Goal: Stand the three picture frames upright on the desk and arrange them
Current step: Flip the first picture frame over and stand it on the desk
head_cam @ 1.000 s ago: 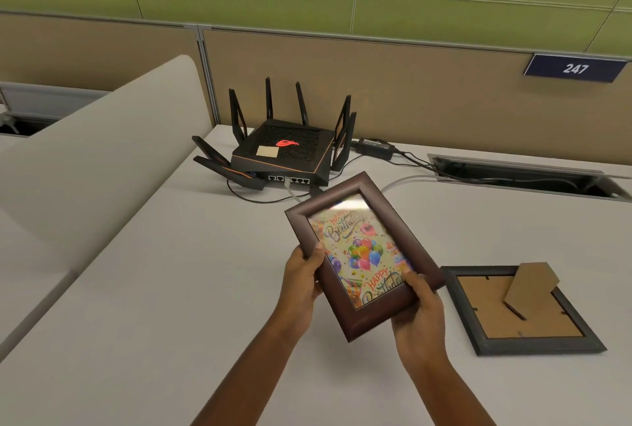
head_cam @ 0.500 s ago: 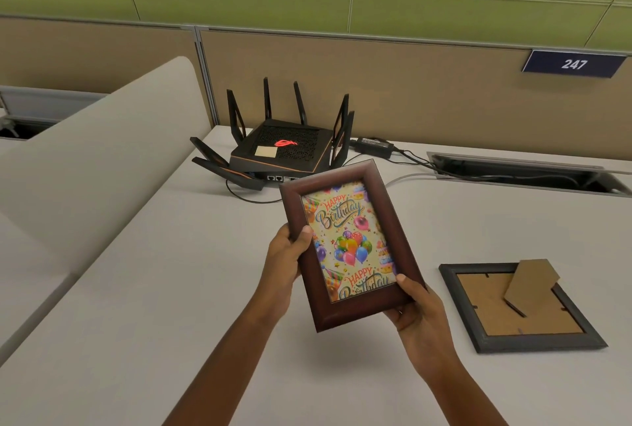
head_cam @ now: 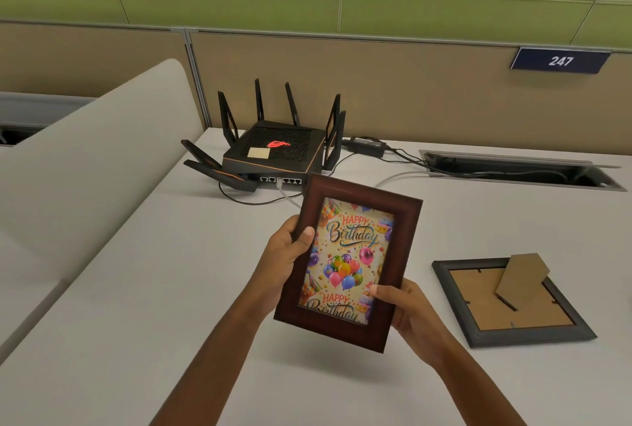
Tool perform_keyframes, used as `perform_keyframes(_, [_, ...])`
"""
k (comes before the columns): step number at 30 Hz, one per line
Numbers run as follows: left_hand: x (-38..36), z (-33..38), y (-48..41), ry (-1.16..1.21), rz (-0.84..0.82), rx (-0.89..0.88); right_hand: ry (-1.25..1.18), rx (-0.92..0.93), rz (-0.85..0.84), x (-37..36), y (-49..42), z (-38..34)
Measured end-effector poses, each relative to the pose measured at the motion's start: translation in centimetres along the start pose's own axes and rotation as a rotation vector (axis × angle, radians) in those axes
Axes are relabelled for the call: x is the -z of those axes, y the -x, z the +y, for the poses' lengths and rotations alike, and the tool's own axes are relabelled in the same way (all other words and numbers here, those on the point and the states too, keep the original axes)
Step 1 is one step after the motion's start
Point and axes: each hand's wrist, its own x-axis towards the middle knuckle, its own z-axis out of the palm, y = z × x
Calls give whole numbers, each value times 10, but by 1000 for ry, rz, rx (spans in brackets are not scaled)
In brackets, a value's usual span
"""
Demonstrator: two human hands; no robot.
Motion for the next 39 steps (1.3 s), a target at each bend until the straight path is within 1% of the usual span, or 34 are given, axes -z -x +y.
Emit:
perform_keyframes(5, [-5, -10, -2, -21, -2, 1, 3, 22, 28, 7, -1, 3])
perform_keyframes(17, [-21, -43, -12, -25, -19, 30, 154, 48, 173, 38, -5, 15])
perform_keyframes(27, [-36, -46, -23, -48, -79, 44, 102, 27, 198, 62, -17, 22])
perform_keyframes(33, [-45, -47, -23, -38, -34, 49, 81, 43, 176, 72, -26, 19])
perform_keyframes(39, [-57, -44, -21, -17, 62, 56, 86, 36, 178, 78, -36, 12])
